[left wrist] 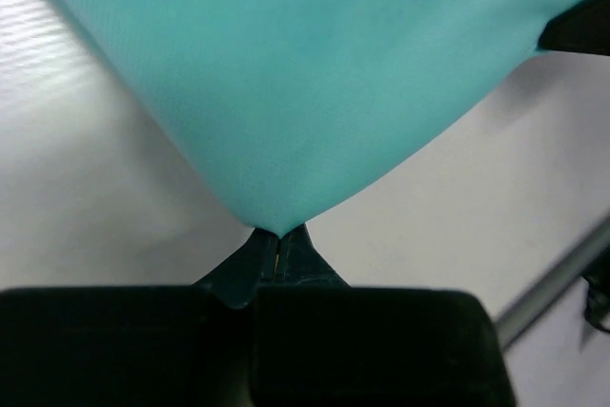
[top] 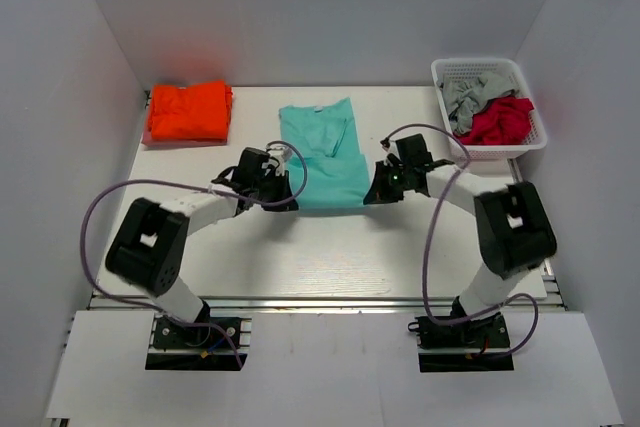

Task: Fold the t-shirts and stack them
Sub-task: Grab one side of the 2/3 rectangular tshirt with both arms, then fold the long partially folded tshirt into a neat square

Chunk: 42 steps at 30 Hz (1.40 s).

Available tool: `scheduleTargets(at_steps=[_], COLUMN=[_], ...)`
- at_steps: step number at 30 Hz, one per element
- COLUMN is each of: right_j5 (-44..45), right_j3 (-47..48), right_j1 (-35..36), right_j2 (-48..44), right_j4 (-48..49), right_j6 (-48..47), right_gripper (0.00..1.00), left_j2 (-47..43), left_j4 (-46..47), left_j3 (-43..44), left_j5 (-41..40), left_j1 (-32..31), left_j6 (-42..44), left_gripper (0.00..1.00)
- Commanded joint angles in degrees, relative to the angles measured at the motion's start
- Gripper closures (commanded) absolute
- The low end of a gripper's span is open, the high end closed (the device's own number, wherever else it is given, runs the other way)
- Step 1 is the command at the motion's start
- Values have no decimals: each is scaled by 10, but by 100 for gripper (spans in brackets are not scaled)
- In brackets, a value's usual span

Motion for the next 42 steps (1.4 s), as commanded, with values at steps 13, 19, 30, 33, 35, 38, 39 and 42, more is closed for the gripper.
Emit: scheduleTargets(at_steps=[13, 19, 30, 33, 35, 38, 39, 42], right_j5=[-121, -172, -204, -218, -235, -244, -248, -256], right_j3=[74, 145, 256, 289, 318, 358, 377, 423], right_j1=[-6, -23, -51, -59, -67, -76, -77, -79], right_j2=[-209, -162, -26, 19, 46, 85, 104, 146], right_j4=[-294, -281, -260, -258, -258, -255, -255, -246], right_j6=[-72, -61, -55, -51, -50, -48, -46, -47], right_gripper=[100, 100, 100, 100, 100, 100, 100, 100], left_j2=[-269, -250, -181, -153, -135, -116, -104, -79], left_j4=[-209, -225, -198, -189, -189, -176, -171, -145], left_j3=[45, 75, 132, 149, 160, 174, 182, 193], left_j5=[85, -7, -119, -143, -164, -177, -177, -177], left_j1=[-41, -25, -9, 1, 7, 21, 28, 42], left_j6=[-31, -70, -109, -116, -116, -111, -111, -111], left_gripper=[100, 100, 100, 100, 100, 100, 100, 100])
